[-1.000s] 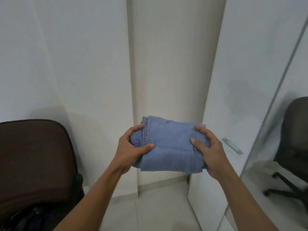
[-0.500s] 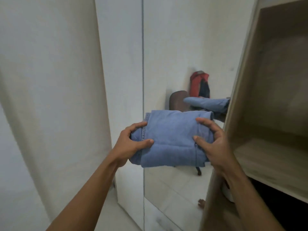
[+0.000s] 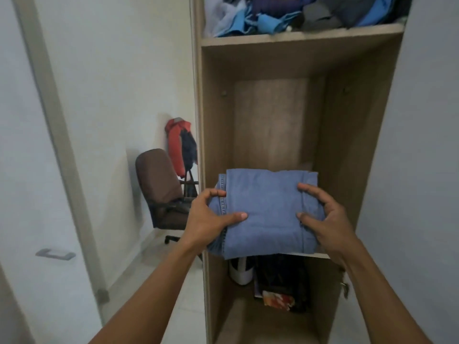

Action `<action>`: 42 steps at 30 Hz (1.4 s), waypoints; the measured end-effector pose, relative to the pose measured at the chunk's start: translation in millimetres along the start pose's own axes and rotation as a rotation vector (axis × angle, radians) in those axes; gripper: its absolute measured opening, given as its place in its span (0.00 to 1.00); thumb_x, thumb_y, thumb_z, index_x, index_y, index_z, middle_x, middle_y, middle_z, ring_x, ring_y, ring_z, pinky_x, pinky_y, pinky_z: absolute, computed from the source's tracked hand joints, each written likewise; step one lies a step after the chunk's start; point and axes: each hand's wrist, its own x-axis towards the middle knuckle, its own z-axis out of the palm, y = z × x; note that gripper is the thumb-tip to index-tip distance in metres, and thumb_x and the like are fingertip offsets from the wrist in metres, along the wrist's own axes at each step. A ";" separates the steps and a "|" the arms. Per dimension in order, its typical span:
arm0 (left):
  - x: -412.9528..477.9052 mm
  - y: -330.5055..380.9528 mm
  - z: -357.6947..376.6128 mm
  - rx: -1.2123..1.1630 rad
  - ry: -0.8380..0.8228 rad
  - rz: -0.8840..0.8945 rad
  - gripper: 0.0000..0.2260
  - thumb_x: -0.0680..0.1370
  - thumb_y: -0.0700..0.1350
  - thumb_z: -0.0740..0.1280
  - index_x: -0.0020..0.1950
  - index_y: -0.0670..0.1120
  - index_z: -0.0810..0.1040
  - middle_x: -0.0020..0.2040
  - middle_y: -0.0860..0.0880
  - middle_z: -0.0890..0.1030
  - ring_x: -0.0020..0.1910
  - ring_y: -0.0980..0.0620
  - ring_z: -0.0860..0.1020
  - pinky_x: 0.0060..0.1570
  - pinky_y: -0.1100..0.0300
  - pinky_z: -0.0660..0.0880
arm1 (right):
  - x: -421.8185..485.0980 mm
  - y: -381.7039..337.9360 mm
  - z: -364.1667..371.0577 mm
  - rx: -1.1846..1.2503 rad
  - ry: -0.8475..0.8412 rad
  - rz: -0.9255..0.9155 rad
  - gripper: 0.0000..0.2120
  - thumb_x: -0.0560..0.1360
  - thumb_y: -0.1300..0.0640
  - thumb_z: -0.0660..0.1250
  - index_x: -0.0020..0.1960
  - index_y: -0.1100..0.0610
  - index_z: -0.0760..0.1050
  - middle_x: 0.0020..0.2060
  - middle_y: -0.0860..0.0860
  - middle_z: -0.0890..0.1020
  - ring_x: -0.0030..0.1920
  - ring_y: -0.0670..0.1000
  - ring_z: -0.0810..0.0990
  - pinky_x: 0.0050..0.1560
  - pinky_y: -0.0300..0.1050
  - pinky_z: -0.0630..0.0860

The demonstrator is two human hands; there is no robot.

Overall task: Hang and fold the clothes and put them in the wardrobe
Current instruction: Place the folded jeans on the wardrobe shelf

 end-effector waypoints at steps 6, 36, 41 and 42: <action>46.9 -15.3 48.0 -0.062 -0.039 -0.002 0.29 0.59 0.47 0.85 0.55 0.52 0.76 0.57 0.52 0.80 0.53 0.55 0.81 0.47 0.57 0.82 | 30.0 28.5 -30.4 -0.040 0.058 0.072 0.25 0.72 0.71 0.71 0.62 0.47 0.77 0.58 0.30 0.75 0.57 0.33 0.76 0.56 0.37 0.77; 346.6 -202.6 169.4 0.261 -0.194 -0.270 0.28 0.65 0.44 0.83 0.60 0.45 0.74 0.58 0.50 0.77 0.53 0.54 0.75 0.46 0.66 0.71 | 279.5 290.5 -34.8 -0.462 -0.154 0.472 0.35 0.77 0.63 0.69 0.79 0.50 0.59 0.71 0.46 0.67 0.70 0.46 0.66 0.68 0.35 0.62; 357.5 -197.1 175.0 0.773 -0.308 -0.130 0.30 0.69 0.56 0.68 0.71 0.48 0.72 0.69 0.45 0.74 0.65 0.45 0.73 0.65 0.53 0.72 | 296.3 303.5 -26.9 -0.655 -0.142 0.670 0.32 0.76 0.54 0.70 0.77 0.53 0.62 0.73 0.55 0.70 0.71 0.57 0.70 0.71 0.49 0.68; 356.9 -192.5 178.1 0.833 -0.273 -0.055 0.35 0.70 0.56 0.65 0.77 0.49 0.64 0.75 0.44 0.67 0.71 0.43 0.68 0.70 0.50 0.67 | 298.9 301.6 -26.0 -0.778 -0.140 0.656 0.32 0.75 0.50 0.69 0.76 0.53 0.63 0.72 0.57 0.71 0.70 0.59 0.71 0.70 0.52 0.69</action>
